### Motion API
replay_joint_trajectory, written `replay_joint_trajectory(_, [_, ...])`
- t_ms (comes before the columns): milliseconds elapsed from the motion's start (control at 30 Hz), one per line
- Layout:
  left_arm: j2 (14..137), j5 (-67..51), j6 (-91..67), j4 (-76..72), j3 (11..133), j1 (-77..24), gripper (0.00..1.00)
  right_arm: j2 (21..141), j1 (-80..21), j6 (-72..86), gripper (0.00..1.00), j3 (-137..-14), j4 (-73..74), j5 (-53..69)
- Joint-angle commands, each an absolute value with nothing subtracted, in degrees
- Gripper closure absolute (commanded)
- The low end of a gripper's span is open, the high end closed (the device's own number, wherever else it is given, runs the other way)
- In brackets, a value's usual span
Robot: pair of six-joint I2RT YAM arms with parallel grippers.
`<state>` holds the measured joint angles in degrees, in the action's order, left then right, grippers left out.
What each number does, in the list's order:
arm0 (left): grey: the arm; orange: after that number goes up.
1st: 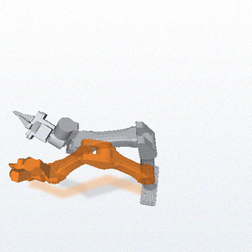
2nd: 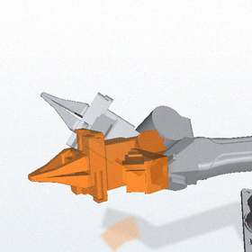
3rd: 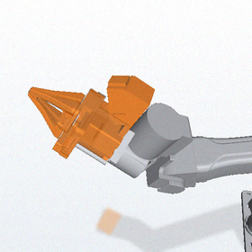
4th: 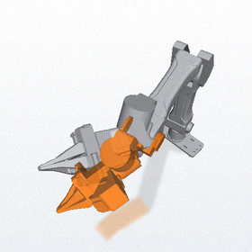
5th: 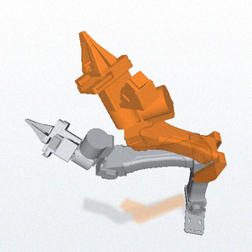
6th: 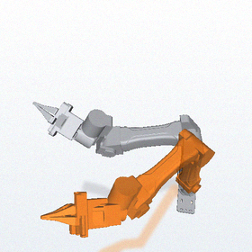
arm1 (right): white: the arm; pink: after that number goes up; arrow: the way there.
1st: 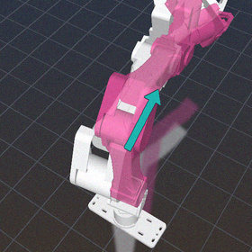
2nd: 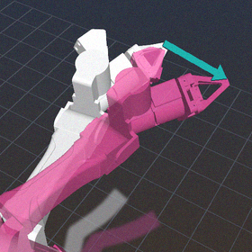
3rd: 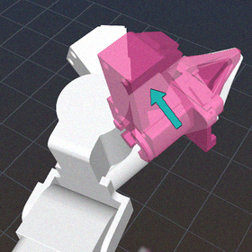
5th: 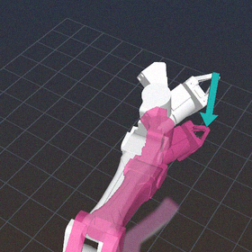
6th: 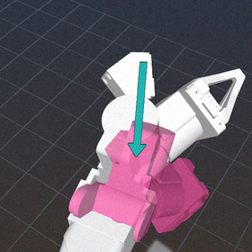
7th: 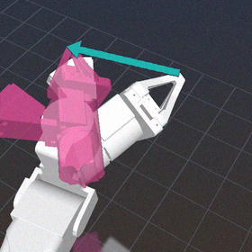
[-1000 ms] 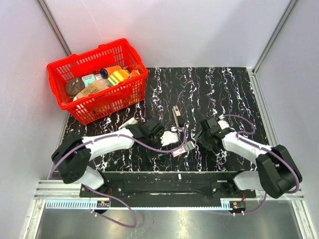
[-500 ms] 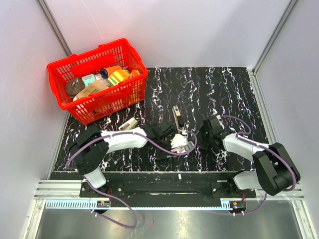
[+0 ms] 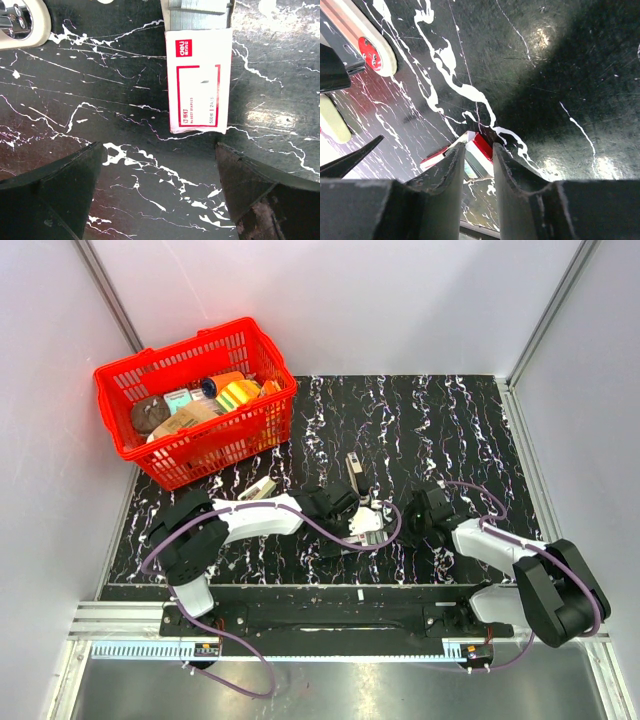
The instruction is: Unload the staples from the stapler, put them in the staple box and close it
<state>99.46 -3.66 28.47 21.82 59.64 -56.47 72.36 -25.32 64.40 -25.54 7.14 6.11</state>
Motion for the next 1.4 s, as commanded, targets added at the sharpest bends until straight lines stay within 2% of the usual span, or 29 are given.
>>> replay_joint_trajectory(0, [100.46, -3.25, 28.74, 19.42, 61.52, -56.78, 0.02, 72.68, -25.22, 64.77, 0.66, -25.14, 8.09, 7.82])
replay_joint_trajectory(100, [100.63, -3.34, 29.09, 18.81, 61.09, -56.78, 0.03, 73.12, -25.66, 65.04, 0.69, -25.22, 7.12, 8.26])
replay_joint_trajectory(400, [100.37, -3.6, 31.11, 17.05, 59.85, -56.69, 0.08, 75.49, -29.35, 66.0, 0.69, -27.77, 6.42, 7.12])
replay_joint_trajectory(833, [98.53, -1.85, 31.38, 18.19, 59.67, -56.52, 0.08, 81.48, -34.28, 67.68, 0.71, -32.78, 5.89, 5.19])
replay_joint_trajectory(933, [95.46, -1.66, 30.59, 21.26, 61.26, -54.33, 0.01, 80.6, -34.19, 67.59, 0.71, -32.17, 6.85, 4.4])
replay_joint_trajectory(1167, [88.6, -10.98, 35.67, 29.35, 61.18, -45.8, 0.01, 79.72, -34.28, 66.97, 0.71, -32.08, 8.17, 3.6])
replay_joint_trajectory(1267, [89.64, -10.02, 38.49, 28.65, 59.15, -44.83, 0.01, 79.72, -34.28, 66.97, 0.71, -32.25, 8.0, 3.6])
replay_joint_trajectory(1367, [92.19, -10.28, 38.06, 27.34, 58.8, -45.0, 0.06, 80.07, -34.19, 66.97, 0.71, -32.52, 7.91, 3.78])
